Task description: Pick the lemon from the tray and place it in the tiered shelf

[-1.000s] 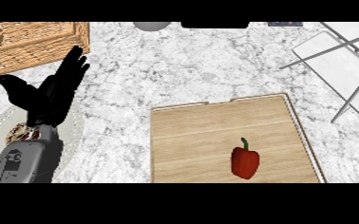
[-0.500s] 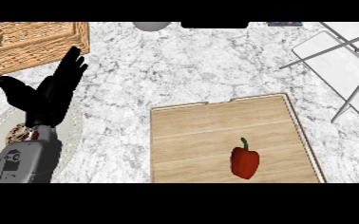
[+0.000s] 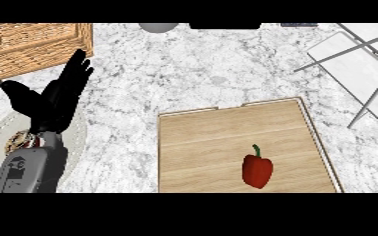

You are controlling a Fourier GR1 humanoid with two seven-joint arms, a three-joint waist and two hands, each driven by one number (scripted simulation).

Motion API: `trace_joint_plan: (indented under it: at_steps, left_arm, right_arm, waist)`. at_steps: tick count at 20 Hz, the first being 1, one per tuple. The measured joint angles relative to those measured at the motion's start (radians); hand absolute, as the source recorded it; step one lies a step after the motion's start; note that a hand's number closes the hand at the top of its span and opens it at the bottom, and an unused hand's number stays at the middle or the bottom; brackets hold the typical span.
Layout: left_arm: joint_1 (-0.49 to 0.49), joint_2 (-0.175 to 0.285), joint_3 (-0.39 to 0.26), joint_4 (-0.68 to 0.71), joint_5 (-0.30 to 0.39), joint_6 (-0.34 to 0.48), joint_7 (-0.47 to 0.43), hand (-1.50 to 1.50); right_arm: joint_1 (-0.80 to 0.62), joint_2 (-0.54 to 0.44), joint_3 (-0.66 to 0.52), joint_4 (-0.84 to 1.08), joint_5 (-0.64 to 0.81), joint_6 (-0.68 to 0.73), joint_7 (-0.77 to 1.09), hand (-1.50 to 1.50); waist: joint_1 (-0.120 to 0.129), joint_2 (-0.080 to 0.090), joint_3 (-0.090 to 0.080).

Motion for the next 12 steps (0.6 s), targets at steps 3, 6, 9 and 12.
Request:
trace_joint_plan:
  at_steps: [3, 6, 9, 12]
  left_arm:
    - [0.001, 0.007, 0.007, 0.000, 0.003, -0.006, 0.000, 0.00]
    - [0.001, 0.003, 0.006, -0.002, -0.001, 0.001, 0.006, 0.00]
    - [0.005, 0.010, 0.015, -0.006, 0.007, -0.004, 0.013, 0.00]
    - [0.002, 0.015, 0.023, 0.003, 0.011, -0.008, 0.011, 0.00]
  right_arm:
    - [0.036, -0.066, -0.035, 0.067, -0.027, 0.088, -0.049, -1.50]
    - [0.084, -0.099, -0.052, 0.097, -0.044, 0.128, -0.085, -1.50]
    - [0.132, -0.123, -0.057, 0.091, -0.052, 0.138, -0.120, -1.50]
    - [0.185, -0.117, -0.049, 0.063, -0.049, 0.118, -0.177, -1.50]
  waist:
    - [-0.002, 0.000, 0.001]
    - [-0.009, -0.001, 0.003]
    - [-0.014, -0.002, 0.004]
    - [-0.021, -0.003, 0.004]
